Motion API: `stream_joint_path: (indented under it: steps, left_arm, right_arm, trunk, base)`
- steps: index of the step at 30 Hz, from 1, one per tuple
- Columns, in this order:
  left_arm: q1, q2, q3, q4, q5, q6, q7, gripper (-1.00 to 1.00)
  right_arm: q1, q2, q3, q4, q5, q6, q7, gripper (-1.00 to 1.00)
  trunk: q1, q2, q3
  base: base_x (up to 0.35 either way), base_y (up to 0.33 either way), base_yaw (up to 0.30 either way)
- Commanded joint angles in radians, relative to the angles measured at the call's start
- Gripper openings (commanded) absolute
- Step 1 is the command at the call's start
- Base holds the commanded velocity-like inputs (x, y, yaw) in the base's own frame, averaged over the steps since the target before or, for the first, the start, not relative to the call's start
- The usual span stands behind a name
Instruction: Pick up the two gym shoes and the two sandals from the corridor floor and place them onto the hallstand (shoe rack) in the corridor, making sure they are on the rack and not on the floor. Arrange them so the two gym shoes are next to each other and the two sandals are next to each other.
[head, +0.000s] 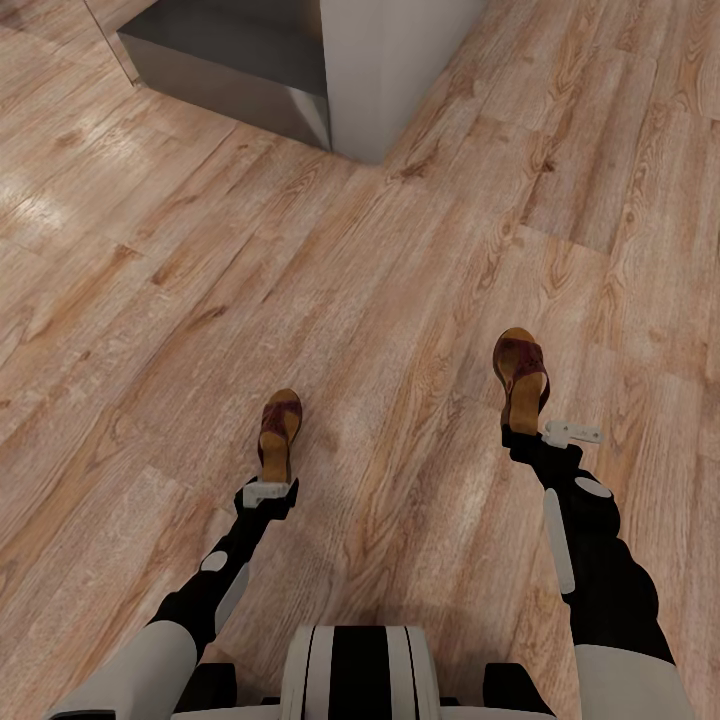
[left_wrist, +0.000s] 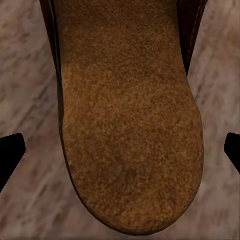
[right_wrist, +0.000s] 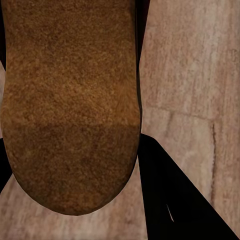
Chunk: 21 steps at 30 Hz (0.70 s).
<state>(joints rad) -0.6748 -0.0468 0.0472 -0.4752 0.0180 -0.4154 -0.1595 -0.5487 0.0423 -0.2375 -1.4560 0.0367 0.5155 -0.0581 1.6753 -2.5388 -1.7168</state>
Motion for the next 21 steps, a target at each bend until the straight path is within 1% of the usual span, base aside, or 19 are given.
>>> stream_joint_path:
  steps: [1, 17, 18, 21]
  left_arm:
    - [-0.001, -0.001, 0.005, 0.001, 0.002, -0.002, -0.008, 1.00]
    - [0.000, -0.001, 0.006, 0.003, 0.002, -0.002, -0.008, 1.00]
    - [0.000, -0.001, 0.006, 0.003, 0.002, -0.002, -0.008, -1.00]
    - [0.000, -0.001, 0.006, 0.004, 0.003, -0.002, -0.008, -1.00]
  right_arm:
    - [0.000, 0.001, -0.001, -0.001, 0.000, 0.006, -0.002, -1.00]
    - [0.000, 0.001, -0.002, -0.001, 0.000, 0.006, -0.002, -1.00]
    - [0.000, 0.001, -0.002, -0.001, 0.000, 0.006, -0.002, -1.00]
    - [0.000, 0.001, -0.002, -0.001, 0.000, 0.006, -0.002, -1.00]
  trunk:
    - [0.000, 0.000, 0.000]
    - [0.000, 0.000, 0.000]
    - [0.000, 0.000, 0.000]
    - [0.000, 0.000, 0.000]
  base:
    - [0.000, 0.000, 0.000]
    - [0.000, 0.000, 0.000]
    - [0.000, 0.000, 0.000]
    - [0.000, 0.000, 0.000]
